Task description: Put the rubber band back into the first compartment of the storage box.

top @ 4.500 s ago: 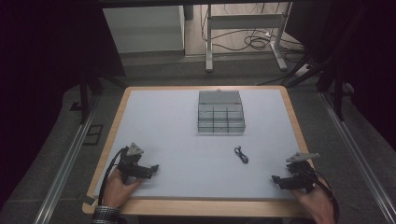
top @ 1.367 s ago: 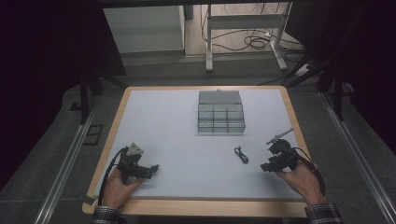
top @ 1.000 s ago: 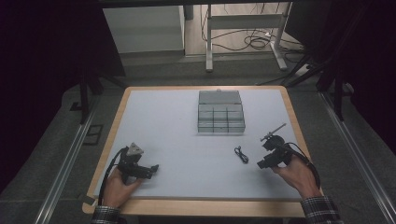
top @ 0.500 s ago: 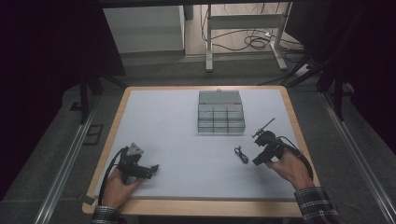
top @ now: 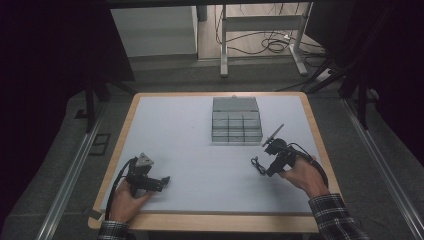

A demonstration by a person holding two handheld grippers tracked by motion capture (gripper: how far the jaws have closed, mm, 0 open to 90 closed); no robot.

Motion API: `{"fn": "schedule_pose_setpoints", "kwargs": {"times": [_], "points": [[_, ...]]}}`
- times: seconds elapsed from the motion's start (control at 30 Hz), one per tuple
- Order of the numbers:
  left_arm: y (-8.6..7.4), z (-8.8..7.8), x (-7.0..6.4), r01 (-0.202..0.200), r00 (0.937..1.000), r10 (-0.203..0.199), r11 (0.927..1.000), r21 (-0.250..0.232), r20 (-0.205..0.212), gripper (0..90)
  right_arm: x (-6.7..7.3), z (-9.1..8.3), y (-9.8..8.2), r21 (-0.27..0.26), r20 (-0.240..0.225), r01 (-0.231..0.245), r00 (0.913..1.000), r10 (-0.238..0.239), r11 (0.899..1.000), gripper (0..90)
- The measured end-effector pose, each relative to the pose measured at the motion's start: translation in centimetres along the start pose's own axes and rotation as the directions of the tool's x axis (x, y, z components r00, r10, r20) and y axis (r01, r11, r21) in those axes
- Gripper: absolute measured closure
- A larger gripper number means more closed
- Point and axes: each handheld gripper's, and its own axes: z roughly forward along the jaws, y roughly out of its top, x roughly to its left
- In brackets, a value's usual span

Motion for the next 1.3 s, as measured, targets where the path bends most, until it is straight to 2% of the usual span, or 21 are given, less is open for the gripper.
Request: {"fn": "schedule_pose_setpoints", "kwargs": {"times": [0.27,0.73,0.93,1.1,1.13,1.3], "points": [[0.0,0.0,0.0,0.0,1.0,0.0,1.0,0.0,0.0,0.0,0.5,0.9,1.0,0.03,-0.001,0.019,0.9998,-0.019,0.999,60.0],[0.0,0.0,0.0,0.0,1.0,0.0,1.0,-0.001,0.0,0.0,1.1,2.3,2.4,0.079,0.026,0.049,0.9983,-0.052,0.996,61.5],[0.0,0.0,0.0,0.001,1.0,-0.001,1.0,-0.001,0.0,0.0,1.2,2.7,2.6,0.106,0.052,0.048,0.9972,-0.054,0.993,70.9],[0.0,0.0,0.0,0.001,1.0,-0.001,1.0,-0.001,0.0,0.0,0.9,2.7,2.9,0.138,0.062,0.055,0.9961,-0.064,0.989,82.7],[0.0,0.0,0.0,0.0,1.0,0.0,1.0,-0.001,0.0,0.0,0.9,2.7,2.9,0.138,0.056,0.039,0.9973,-0.047,0.99,84.2],[0.0,0.0,0.0,0.001,1.0,-0.001,1.0,-0.001,0.0,0.0,0.8,2.6,3.1,0.157,0.05,0.036,0.9978,-0.045,0.987,85.9]]}}
